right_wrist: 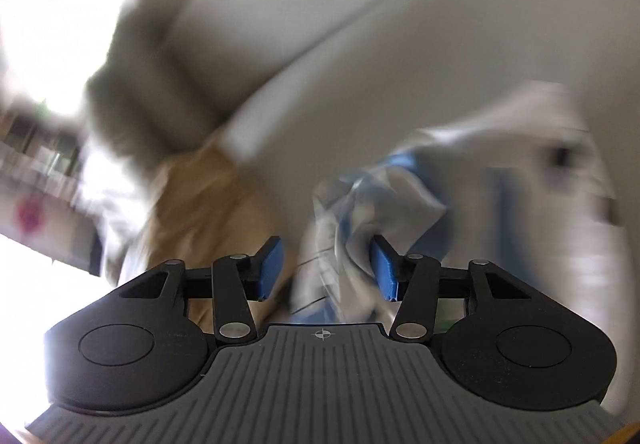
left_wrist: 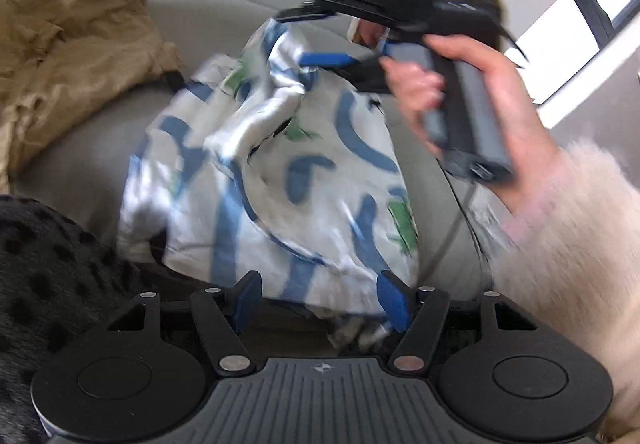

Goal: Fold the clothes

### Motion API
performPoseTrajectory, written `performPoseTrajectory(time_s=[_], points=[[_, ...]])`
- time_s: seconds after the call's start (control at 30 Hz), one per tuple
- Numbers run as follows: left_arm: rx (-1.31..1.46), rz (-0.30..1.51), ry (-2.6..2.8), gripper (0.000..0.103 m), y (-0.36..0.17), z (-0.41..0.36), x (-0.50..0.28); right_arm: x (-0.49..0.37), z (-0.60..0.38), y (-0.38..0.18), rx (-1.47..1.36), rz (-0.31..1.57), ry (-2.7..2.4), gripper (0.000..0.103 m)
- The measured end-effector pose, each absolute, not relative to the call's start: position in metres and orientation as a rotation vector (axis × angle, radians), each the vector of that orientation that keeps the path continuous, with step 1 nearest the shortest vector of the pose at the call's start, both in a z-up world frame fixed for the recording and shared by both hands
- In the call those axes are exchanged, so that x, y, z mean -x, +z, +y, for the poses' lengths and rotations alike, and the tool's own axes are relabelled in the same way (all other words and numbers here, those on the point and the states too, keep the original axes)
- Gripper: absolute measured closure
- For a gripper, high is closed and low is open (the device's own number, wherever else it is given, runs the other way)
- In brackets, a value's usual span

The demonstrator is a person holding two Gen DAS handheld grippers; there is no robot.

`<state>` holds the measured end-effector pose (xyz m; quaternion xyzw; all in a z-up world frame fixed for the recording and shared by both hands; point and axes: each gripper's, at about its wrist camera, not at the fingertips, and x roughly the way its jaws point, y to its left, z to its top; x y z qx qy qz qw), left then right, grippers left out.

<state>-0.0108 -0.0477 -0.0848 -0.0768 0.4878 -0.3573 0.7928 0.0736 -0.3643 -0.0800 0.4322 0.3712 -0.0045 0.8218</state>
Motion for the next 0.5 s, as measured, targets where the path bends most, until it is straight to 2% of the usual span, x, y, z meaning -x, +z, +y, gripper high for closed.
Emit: performPoseTrajectory(time_s=[0.03,0.3,0.4,0.5], points=[[0.189,1.051,-0.760,0.041,-0.085,-0.043,0.008,-0.074,-0.357,-0.074,-0.907,0.793,0.018,0.042],[0.265,1.016,-0.713,0.041,-0.074,-0.030,-0.014,0.034,-0.372,-0.050,-0.933,0.890,-0.011,0.040],[0.358,1.022,-0.630,0.042,-0.074,-0.030,-0.041,0.077,-0.381,-0.060,-0.959,0.879,-0.030,0.034],[0.396,1.011,-0.575,0.044,-0.077,-0.033,-0.077,0.106,-0.388,-0.079,-1.007,0.880,-0.035,0.033]])
